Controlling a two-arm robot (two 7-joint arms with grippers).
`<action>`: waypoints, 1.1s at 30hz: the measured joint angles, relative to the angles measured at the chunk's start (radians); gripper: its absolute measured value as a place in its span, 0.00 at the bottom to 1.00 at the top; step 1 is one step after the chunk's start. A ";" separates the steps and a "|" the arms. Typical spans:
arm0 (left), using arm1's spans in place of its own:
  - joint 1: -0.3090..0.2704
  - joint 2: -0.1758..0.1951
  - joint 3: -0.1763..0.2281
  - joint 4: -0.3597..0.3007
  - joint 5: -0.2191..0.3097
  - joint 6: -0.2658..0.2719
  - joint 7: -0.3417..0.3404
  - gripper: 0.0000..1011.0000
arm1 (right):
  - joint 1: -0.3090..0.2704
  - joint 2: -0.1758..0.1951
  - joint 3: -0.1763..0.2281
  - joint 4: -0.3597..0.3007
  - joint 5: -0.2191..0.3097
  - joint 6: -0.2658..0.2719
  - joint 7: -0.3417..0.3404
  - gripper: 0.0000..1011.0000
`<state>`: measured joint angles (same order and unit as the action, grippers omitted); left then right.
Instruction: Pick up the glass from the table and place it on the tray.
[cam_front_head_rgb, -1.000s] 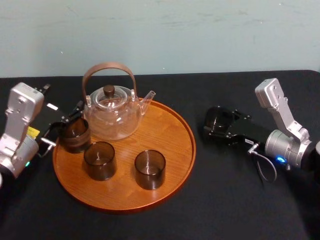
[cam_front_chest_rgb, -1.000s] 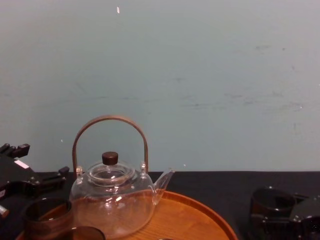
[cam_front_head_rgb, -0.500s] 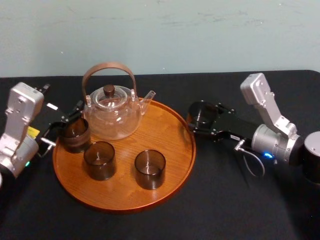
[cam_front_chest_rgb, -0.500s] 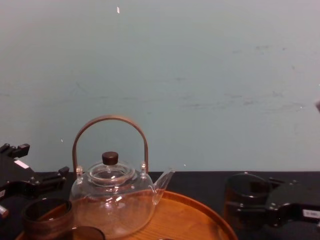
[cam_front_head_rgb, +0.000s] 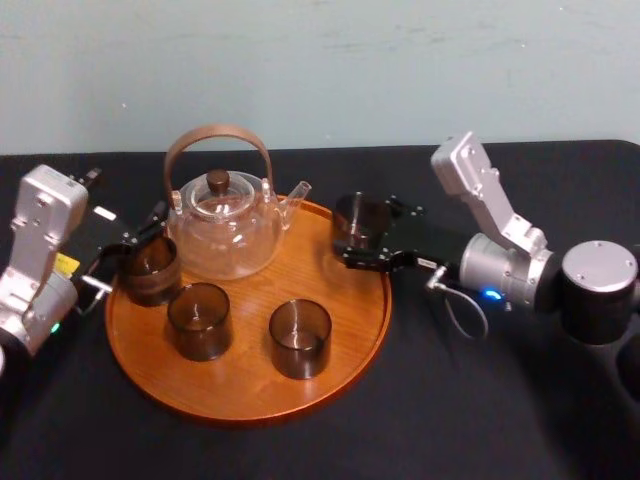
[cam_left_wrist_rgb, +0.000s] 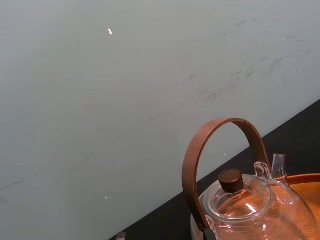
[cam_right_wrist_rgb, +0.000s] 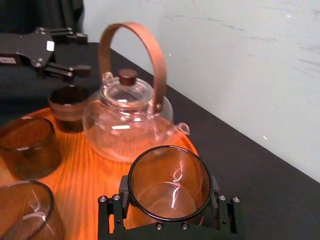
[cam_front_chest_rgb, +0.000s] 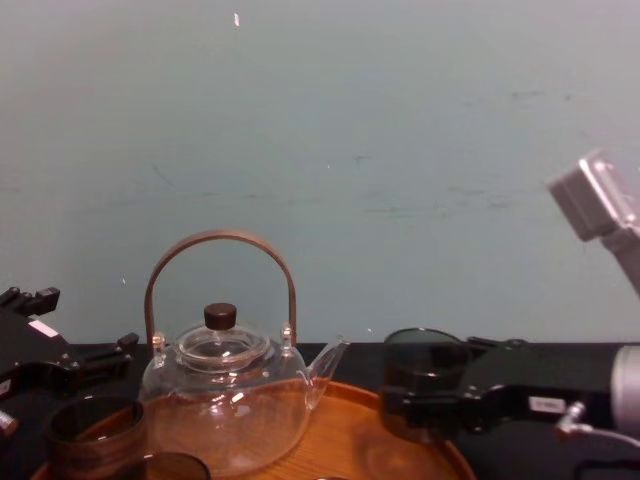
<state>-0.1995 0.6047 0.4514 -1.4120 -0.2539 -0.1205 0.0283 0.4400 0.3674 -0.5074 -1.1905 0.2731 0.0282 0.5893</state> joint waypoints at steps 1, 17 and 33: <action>0.000 0.000 0.000 0.000 0.000 0.000 0.000 0.99 | 0.006 -0.007 -0.009 0.004 -0.001 0.000 0.002 0.90; 0.000 0.000 0.000 0.000 0.000 0.000 0.000 0.99 | 0.025 -0.046 -0.059 0.059 -0.023 0.003 0.002 0.90; 0.000 0.000 0.000 0.000 0.000 0.000 0.000 0.99 | 0.016 -0.047 -0.061 0.078 -0.027 0.006 -0.003 0.90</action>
<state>-0.1995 0.6047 0.4514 -1.4119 -0.2539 -0.1205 0.0283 0.4558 0.3208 -0.5679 -1.1122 0.2464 0.0342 0.5860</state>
